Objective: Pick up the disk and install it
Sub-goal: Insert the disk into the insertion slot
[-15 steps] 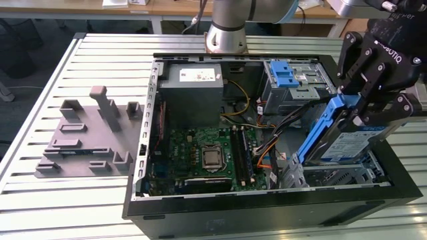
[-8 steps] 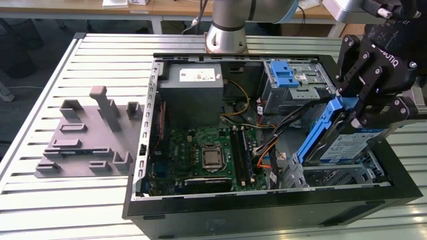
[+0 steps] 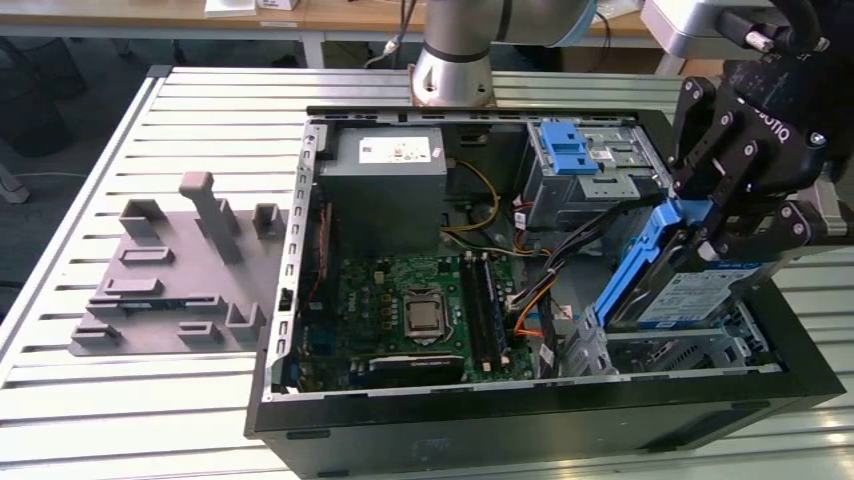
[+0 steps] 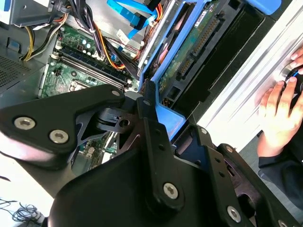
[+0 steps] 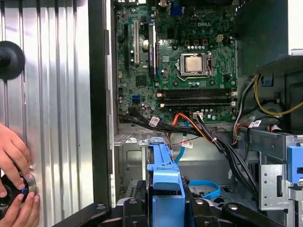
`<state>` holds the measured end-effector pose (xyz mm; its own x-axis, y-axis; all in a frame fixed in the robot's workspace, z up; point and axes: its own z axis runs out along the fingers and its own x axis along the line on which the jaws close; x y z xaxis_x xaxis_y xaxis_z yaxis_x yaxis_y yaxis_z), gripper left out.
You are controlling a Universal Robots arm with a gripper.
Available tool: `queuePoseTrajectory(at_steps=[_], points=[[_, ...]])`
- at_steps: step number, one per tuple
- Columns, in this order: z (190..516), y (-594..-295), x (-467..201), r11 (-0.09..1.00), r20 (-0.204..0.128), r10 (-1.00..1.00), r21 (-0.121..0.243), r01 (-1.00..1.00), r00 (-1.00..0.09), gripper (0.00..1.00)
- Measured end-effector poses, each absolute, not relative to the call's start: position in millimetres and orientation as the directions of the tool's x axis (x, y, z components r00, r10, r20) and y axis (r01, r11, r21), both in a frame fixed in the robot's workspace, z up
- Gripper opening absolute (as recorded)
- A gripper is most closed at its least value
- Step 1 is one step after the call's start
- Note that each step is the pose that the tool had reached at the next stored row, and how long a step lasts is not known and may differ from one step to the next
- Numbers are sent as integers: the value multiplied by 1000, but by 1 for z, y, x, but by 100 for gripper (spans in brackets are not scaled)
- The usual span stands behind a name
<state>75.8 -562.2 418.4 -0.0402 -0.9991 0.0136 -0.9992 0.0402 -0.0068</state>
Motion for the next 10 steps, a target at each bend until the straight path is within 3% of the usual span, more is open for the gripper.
queuePoseTrajectory(at_steps=[10], points=[[412,-562,76,40,14,-999,-7,-999,-40,36]])
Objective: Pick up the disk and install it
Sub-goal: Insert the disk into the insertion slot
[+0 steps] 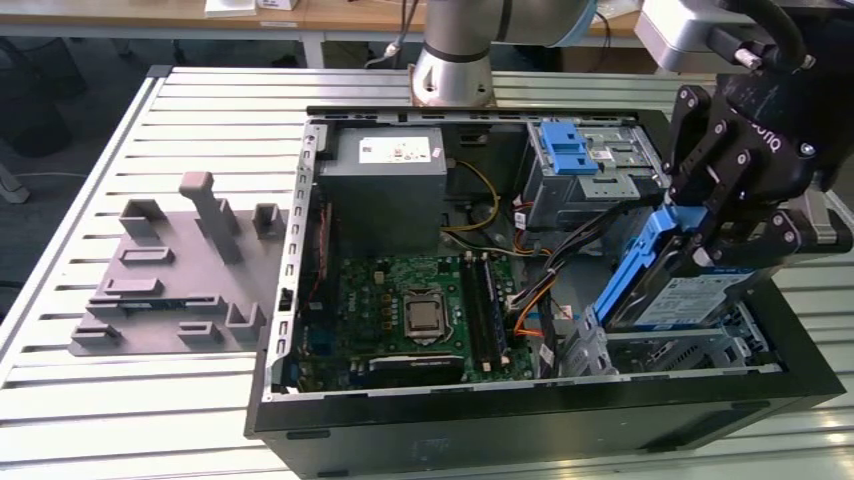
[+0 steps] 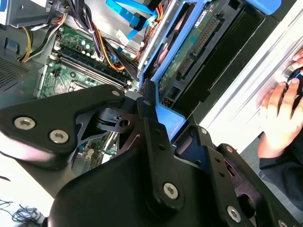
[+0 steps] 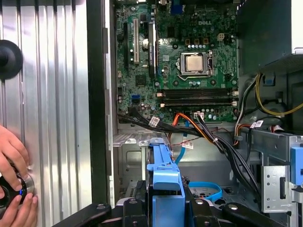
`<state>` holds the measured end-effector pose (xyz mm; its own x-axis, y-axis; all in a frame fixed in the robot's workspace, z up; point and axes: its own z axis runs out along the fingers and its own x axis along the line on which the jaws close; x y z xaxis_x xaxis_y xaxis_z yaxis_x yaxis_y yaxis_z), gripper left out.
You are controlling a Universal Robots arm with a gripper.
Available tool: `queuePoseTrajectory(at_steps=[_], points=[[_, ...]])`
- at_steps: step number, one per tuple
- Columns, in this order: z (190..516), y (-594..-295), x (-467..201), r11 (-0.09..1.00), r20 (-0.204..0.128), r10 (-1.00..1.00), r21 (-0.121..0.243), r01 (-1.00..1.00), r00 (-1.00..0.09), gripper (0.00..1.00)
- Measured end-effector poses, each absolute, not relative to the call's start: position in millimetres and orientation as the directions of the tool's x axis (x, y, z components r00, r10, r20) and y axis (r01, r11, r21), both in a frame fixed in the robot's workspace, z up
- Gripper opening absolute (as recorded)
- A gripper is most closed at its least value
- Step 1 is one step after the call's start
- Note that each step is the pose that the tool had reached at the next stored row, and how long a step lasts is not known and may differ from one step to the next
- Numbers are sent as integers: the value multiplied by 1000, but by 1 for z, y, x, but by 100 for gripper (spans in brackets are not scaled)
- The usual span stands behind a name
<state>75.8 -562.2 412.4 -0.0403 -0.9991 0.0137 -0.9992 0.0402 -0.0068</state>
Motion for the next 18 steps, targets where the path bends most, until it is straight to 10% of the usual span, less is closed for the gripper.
queuePoseTrajectory(at_steps=[18], points=[[402,-562,76,40,14,-999,-7,-999,-40,36]])
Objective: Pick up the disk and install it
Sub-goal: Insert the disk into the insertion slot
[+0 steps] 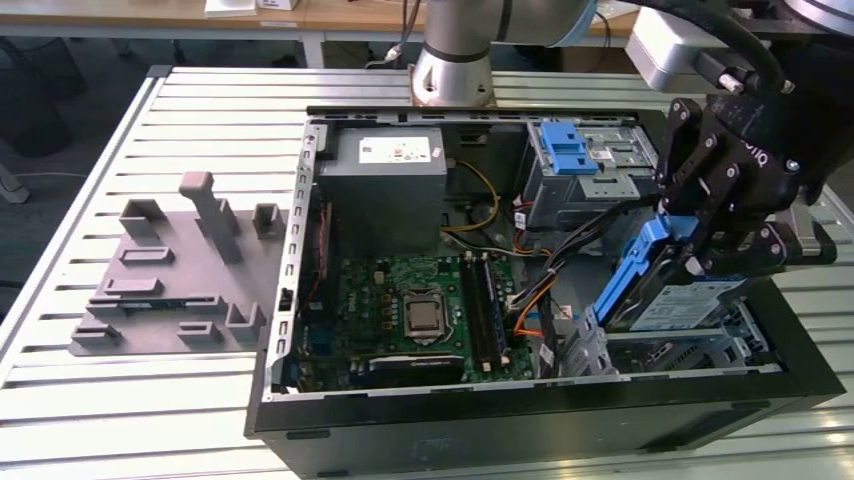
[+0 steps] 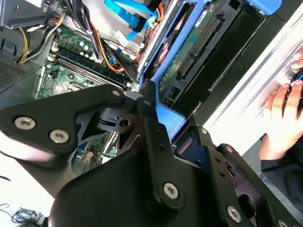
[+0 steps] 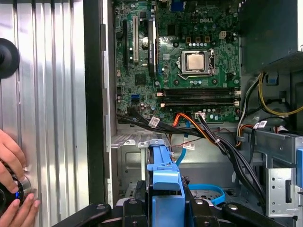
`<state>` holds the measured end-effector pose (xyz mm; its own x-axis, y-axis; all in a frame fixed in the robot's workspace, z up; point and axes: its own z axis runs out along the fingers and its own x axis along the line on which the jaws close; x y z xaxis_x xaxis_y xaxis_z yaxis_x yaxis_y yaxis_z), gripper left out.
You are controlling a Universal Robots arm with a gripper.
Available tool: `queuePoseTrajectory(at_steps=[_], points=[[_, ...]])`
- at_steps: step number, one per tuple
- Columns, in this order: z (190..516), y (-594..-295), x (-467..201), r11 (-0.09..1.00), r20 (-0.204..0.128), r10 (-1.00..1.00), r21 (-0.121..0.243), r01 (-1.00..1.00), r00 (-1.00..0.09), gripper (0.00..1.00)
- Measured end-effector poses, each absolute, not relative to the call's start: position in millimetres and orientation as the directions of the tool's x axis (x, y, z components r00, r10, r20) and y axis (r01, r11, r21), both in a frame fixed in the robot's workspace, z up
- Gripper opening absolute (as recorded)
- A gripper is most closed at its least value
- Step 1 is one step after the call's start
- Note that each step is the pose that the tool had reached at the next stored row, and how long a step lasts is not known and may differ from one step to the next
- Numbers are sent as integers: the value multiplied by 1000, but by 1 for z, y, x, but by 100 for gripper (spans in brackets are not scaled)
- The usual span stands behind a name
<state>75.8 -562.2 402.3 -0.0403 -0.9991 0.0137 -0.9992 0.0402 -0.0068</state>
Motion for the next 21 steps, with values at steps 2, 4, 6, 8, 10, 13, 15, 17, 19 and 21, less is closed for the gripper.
queuePoseTrajectory(at_steps=[2,4,6,8,10,13,15,17,19,21], points=[[401,-562,76,40,14,-999,-7,-999,-40,36],[400,-562,76,40,14,-999,-7,-999,-40,36],[399,-562,76,40,14,-999,-7,-999,-40,36],[398,-562,76,40,14,-999,-7,-999,-40,36],[397,-562,76,40,14,-999,-7,-999,-40,36],[394,-562,76,40,14,-999,-7,-999,-40,36],[393,-562,76,40,14,-999,-7,-999,-40,36],[391,-562,76,40,14,-999,-7,-999,-40,36],[382,-562,76,40,14,-999,-7,-999,-40,36],[376,-562,76,40,19,-999,-7,-999,-40,43]])
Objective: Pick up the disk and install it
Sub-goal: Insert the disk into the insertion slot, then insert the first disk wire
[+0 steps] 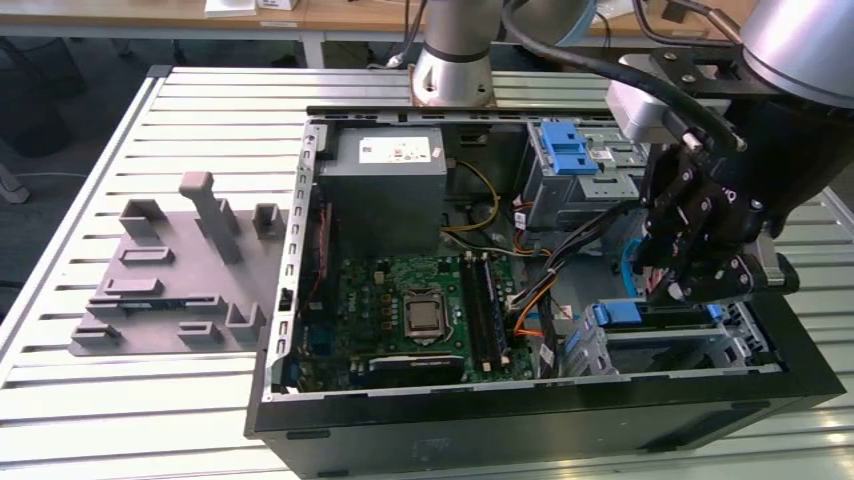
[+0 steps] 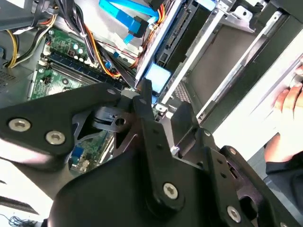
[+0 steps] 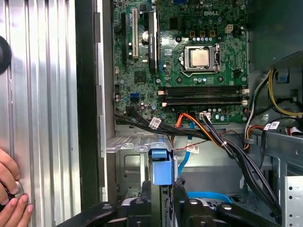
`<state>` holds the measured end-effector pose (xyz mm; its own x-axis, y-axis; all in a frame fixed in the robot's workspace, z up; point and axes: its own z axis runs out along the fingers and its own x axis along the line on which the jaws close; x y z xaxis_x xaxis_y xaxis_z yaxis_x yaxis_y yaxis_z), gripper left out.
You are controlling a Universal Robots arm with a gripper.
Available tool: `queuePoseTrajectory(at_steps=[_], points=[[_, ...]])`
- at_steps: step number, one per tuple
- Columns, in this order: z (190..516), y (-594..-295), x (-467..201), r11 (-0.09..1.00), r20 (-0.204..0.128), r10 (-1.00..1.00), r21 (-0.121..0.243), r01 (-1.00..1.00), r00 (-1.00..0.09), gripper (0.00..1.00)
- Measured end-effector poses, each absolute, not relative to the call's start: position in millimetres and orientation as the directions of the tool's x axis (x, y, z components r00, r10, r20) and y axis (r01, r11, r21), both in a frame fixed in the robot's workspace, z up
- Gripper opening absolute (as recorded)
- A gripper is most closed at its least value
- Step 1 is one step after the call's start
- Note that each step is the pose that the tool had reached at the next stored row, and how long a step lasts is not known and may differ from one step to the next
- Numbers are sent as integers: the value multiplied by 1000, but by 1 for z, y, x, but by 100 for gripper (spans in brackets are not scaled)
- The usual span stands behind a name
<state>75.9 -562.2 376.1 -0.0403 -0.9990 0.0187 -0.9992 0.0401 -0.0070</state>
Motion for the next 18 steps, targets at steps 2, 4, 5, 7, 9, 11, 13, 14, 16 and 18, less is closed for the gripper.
queuePoseTrajectory(at_steps=[2,4,5,7,9,11,13,14,16,18], points=[[375,-562,76,40,19,-999,-7,-999,-40,11],[375,-562,76,40,19,-999,-7,-999,-40,11],[375,-562,76,40,19,-999,-7,-999,-40,11],[374,-562,76,40,19,-999,-7,-999,-40,11],[373,-562,76,40,19,-999,-7,-999,-40,11],[373,-562,76,40,19,-999,-7,-999,-40,11],[373,-562,76,40,19,-999,-7,-999,-40,11],[373,-562,76,40,19,-999,-7,-999,-40,11],[373,-562,77,40,19,-999,-7,-999,-40,11],[373,-562,78,40,19,-999,-7,-999,-40,11]])
